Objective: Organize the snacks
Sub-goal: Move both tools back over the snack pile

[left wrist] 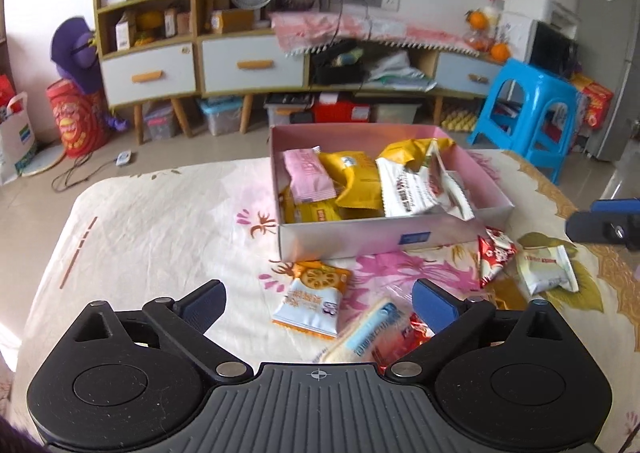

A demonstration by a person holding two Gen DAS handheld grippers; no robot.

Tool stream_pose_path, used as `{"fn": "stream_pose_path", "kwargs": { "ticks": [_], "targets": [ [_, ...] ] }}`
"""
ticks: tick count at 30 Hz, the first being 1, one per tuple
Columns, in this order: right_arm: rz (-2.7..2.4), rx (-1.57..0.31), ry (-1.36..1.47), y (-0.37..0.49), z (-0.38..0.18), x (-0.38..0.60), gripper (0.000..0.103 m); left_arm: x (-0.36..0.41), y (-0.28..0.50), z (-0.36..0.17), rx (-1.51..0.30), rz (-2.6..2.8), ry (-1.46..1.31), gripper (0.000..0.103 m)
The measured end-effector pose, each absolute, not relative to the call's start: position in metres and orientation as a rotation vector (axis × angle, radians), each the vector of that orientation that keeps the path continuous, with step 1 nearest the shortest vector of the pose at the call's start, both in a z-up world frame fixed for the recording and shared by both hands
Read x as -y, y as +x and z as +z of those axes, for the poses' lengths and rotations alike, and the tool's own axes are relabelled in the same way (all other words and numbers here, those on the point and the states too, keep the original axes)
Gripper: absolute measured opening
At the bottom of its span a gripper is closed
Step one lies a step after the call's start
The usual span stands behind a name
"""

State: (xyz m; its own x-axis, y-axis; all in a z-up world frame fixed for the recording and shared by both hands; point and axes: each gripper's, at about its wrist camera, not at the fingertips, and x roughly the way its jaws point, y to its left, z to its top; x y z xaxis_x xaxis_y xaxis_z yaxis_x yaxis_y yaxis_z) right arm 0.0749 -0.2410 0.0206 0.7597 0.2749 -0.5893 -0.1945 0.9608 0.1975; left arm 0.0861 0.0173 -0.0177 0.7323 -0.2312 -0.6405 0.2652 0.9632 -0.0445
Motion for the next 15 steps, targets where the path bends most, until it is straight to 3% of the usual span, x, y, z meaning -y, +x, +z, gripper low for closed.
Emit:
{"fn": "stream_pose_path", "kwargs": {
  "ticks": [15],
  "targets": [
    [0.204,-0.754,-0.020,0.067,-0.042,0.265,0.095,-0.022,0.079,-0.074,-0.788,-0.450,0.101,0.099]
  ]
}}
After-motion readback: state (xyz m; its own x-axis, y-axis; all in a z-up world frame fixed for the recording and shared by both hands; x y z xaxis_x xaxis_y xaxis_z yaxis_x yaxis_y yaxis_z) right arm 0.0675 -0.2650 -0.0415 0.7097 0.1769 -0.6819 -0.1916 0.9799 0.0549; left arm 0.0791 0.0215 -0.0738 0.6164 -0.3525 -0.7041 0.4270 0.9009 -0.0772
